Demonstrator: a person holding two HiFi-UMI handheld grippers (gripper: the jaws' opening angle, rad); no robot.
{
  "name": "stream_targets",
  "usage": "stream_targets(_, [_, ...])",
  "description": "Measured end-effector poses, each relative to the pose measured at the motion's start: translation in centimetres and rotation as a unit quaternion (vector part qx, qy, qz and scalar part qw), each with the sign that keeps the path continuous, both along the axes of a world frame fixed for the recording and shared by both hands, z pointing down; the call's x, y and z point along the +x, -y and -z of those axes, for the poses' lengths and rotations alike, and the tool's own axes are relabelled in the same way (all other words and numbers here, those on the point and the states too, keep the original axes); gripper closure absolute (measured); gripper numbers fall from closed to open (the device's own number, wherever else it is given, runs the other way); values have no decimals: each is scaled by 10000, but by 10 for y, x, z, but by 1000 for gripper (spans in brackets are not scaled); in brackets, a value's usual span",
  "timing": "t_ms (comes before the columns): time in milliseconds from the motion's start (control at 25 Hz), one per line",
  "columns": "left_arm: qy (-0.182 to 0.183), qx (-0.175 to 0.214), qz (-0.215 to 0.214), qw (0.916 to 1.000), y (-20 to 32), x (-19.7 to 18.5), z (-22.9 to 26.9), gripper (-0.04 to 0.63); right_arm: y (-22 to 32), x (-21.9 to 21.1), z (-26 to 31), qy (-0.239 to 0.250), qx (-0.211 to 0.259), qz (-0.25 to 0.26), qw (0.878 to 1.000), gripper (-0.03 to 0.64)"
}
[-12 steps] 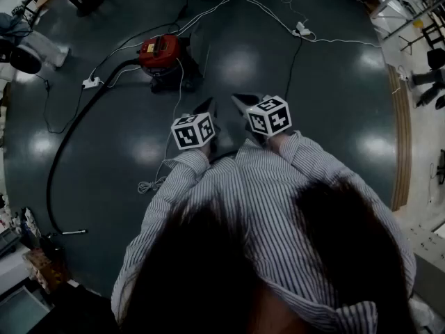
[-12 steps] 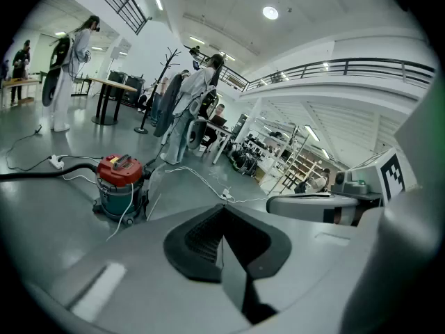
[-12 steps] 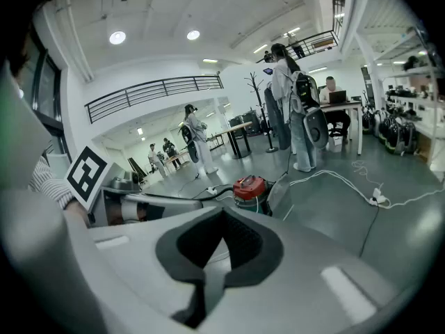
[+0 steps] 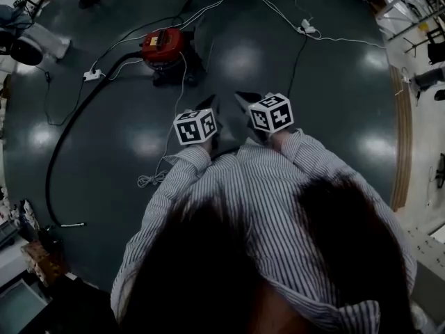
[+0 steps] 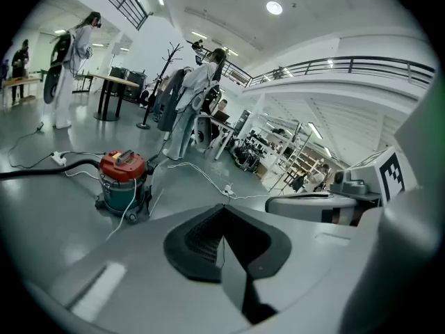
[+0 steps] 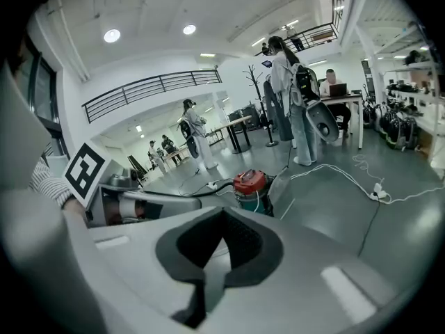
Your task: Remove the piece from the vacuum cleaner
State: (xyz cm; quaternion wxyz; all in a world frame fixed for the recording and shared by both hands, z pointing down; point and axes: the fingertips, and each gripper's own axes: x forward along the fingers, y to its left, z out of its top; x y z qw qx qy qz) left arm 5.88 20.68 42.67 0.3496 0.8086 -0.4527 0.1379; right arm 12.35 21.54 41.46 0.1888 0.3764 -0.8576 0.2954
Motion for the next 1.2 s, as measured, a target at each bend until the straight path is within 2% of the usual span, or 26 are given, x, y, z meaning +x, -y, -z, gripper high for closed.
stream_targets(240, [-40,-84,57,9999,2,5,-6,589,8,6,-1,18,40,-69,10000,617])
stream_targets(560, [-94,-157,213,9996,16,28,-14,589,30,32,-12,195,-199,-175,9995,617])
stream_targets(760, [-405,-116,481,9980,23,37,-18,589,36,40,-36,157,-553,-23,9983,617])
stream_targets(920, [-384,-297,516,9975,35,27,-31,589,54,39,-51,397,-880,-330,9948,617])
stream_targets(1080, [-493,-555,608,9954,85,-2,-46,589,99,13,-67,255,-1071,-198,9937,615])
stream_targets(1200, [-449,-579,604,9955,127,-31,-44,589,143,-8,-68,291,-1096,-366,9929,617])
